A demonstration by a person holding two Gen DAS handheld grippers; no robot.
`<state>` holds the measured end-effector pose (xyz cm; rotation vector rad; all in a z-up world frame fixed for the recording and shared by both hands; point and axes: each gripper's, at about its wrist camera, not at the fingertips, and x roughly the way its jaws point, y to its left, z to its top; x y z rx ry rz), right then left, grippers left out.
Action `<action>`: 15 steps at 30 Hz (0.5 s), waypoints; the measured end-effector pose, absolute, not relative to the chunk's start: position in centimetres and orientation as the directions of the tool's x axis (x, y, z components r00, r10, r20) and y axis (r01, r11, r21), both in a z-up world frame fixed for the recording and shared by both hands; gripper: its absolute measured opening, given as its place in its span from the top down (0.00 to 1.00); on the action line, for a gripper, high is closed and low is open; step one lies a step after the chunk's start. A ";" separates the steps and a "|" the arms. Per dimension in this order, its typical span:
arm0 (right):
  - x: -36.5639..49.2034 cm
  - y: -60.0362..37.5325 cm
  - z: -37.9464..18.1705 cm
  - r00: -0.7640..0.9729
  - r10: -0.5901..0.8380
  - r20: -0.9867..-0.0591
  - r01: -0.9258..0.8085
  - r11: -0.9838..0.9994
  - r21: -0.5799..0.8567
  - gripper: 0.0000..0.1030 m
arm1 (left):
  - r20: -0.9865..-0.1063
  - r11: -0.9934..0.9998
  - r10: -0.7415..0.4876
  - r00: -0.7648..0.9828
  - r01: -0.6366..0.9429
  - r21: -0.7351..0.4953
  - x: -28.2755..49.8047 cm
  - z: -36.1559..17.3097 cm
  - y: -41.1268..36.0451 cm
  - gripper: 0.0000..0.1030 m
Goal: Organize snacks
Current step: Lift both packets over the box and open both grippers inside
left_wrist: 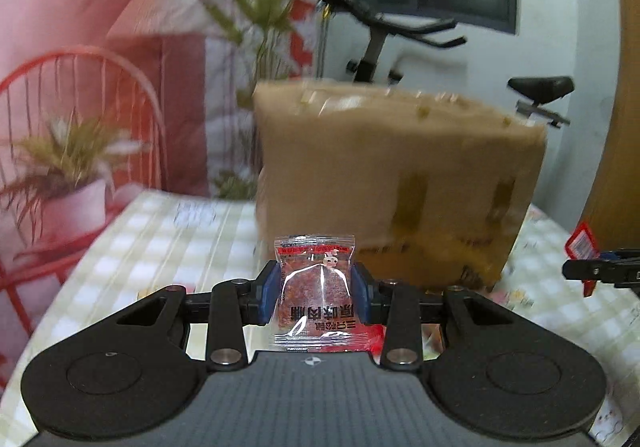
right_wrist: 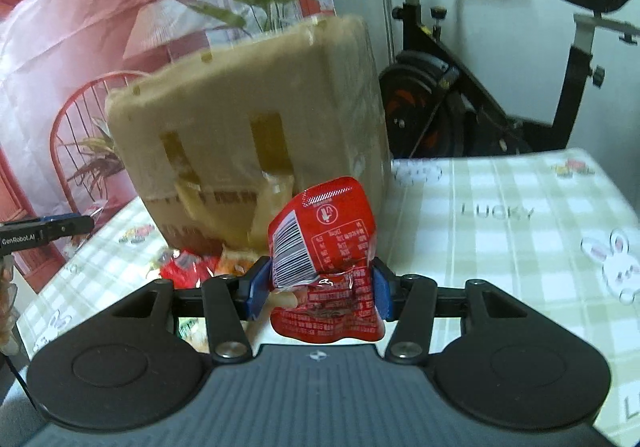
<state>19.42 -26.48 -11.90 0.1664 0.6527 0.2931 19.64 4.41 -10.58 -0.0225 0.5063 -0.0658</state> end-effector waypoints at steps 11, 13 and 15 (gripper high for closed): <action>20.3 -26.2 -5.5 0.811 0.318 -0.491 -0.256 0.948 0.191 0.48 | -0.359 0.994 -0.104 0.928 0.111 -0.002 21.1 -4.1 2.0 0.61; 20.7 -26.2 -4.4 0.818 0.319 -0.478 -0.263 0.947 0.183 0.48 | -0.340 0.993 -0.108 0.934 0.117 0.006 21.3 -3.2 1.6 0.61; 21.2 -26.3 -3.4 0.823 0.321 -0.468 -0.269 0.947 0.176 0.48 | -0.325 0.992 -0.113 0.939 0.124 0.013 21.7 -2.3 1.2 0.61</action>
